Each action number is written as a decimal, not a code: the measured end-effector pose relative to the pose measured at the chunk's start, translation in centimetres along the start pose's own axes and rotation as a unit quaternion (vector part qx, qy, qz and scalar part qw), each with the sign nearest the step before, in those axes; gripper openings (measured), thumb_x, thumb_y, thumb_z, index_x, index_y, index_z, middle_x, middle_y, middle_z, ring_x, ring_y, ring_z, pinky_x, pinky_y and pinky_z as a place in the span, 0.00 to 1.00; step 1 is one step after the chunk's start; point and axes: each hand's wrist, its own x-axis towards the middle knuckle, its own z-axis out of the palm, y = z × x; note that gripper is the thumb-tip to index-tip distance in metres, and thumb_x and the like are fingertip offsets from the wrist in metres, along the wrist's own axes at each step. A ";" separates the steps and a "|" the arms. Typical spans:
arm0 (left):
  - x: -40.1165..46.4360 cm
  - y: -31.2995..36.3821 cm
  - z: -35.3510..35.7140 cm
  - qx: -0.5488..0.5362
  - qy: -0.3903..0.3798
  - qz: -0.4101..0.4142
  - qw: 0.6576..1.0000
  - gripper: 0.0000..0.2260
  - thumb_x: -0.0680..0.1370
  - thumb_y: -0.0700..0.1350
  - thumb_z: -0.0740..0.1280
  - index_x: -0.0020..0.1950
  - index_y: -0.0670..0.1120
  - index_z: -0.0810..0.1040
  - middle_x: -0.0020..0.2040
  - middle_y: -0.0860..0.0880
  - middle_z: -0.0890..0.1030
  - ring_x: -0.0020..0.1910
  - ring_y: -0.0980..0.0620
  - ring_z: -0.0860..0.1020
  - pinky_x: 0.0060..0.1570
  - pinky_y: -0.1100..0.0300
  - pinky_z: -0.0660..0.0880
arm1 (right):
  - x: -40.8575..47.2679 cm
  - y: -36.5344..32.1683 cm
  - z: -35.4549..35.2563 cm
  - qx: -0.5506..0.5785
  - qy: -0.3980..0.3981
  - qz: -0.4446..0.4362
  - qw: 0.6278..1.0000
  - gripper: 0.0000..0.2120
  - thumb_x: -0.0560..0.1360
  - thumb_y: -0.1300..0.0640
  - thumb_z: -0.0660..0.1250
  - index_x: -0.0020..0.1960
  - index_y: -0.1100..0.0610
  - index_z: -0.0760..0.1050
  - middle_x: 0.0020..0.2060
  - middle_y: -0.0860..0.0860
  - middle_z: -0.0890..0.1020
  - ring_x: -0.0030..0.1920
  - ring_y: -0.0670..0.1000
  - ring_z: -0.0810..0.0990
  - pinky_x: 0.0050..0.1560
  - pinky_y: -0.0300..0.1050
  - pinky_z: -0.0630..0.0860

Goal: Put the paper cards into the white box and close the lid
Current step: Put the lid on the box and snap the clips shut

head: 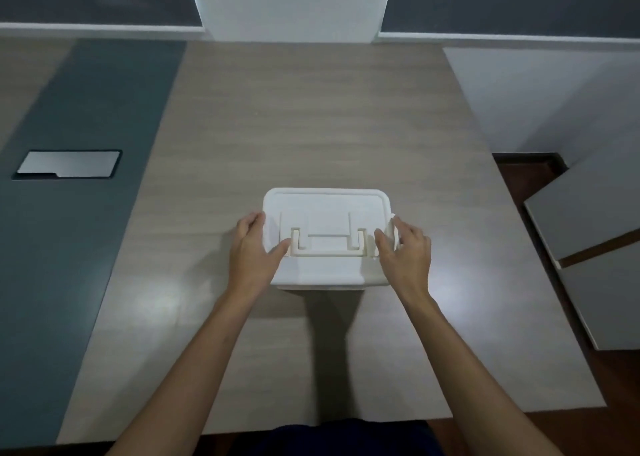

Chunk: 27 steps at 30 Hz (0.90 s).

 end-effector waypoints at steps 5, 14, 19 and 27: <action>0.9 -0.5 0.2 0.012 0.000 -0.008 1.000 0.28 0.75 0.51 0.71 0.72 0.43 0.70 0.70 0.50 0.68 0.68 0.52 0.70 0.63 0.63 0.64 | 1.1 0.8 0.3 0.026 -0.003 0.008 1.000 0.20 0.76 0.49 0.67 0.64 0.56 0.76 0.58 0.52 0.78 0.59 0.54 0.73 0.54 0.44 0.72; 2.5 -2.2 0.6 -0.167 -0.006 -0.107 0.980 0.15 0.76 0.43 0.70 0.62 0.46 0.73 0.64 0.50 0.77 0.61 0.50 0.76 0.56 0.58 0.73 | 2.6 0.9 0.6 0.176 -0.042 0.091 0.979 0.14 0.75 0.51 0.70 0.57 0.53 0.72 0.54 0.46 0.79 0.51 0.47 0.78 0.39 0.30 0.72; 2.7 -2.8 1.0 -0.247 -0.050 -0.215 0.943 0.23 0.77 0.49 0.69 0.69 0.45 0.69 0.64 0.48 0.77 0.59 0.50 0.77 0.59 0.55 0.74 | 2.7 1.2 0.8 0.193 -0.072 0.169 0.964 0.24 0.74 0.45 0.70 0.66 0.52 0.70 0.57 0.45 0.77 0.53 0.49 0.78 0.45 0.40 0.73; 3.6 -3.8 -0.2 -0.301 -0.169 -0.265 0.900 0.18 0.77 0.54 0.69 0.60 0.44 0.79 0.54 0.46 0.85 0.48 0.48 0.83 0.45 0.55 0.78 | 4.1 0.8 0.8 0.143 -0.138 0.228 0.953 0.24 0.73 0.35 0.64 0.41 0.58 0.76 0.38 0.49 0.80 0.38 0.51 0.77 0.35 0.41 0.70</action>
